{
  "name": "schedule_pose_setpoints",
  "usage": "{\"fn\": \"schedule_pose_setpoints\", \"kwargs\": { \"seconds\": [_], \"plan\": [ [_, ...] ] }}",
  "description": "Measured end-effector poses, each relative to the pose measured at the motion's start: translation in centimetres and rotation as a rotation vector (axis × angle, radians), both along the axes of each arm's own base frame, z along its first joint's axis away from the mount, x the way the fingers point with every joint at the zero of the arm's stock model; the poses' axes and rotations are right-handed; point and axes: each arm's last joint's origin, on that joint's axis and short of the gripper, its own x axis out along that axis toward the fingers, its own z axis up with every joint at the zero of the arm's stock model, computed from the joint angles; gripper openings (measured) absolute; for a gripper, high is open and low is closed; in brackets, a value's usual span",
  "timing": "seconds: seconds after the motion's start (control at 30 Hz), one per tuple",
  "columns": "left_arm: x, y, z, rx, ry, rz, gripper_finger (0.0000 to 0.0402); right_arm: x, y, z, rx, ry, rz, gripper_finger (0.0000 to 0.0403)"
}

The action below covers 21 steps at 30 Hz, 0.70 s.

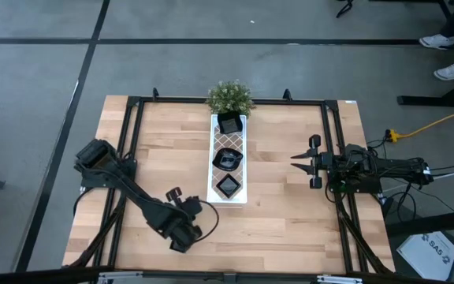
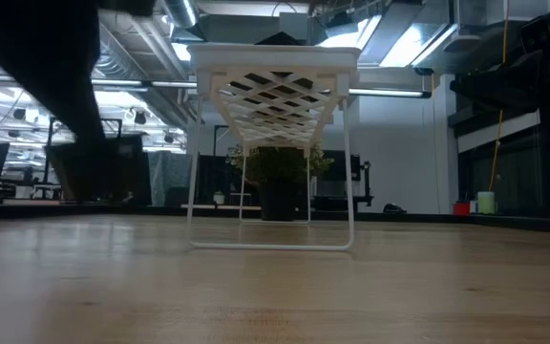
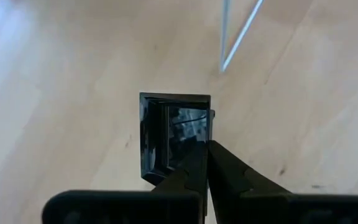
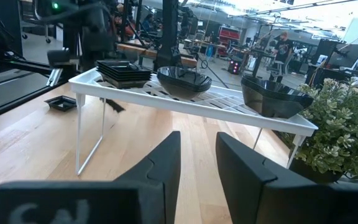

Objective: Pick & Place Mini shaped plates
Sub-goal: Stack the square plate on top of the square plate on the shelf

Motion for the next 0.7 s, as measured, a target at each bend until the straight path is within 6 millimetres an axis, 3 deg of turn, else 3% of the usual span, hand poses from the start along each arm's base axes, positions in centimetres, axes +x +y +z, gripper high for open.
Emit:
{"fn": "schedule_pose_setpoints", "kwargs": {
  "seconds": [0.33,0.7],
  "plan": [
    [-1.8,-0.3,3.8,0.101,-0.248,0.006,0.0002,0.0,0.0,0.0,0.0,0.0,0.0,0.0102],
    [-1.9,1.0,6.0,0.284,-0.395,0.013,0.0002,0.0,0.0,0.0,0.0,0.0,0.0,0.0102]
  ]
}}
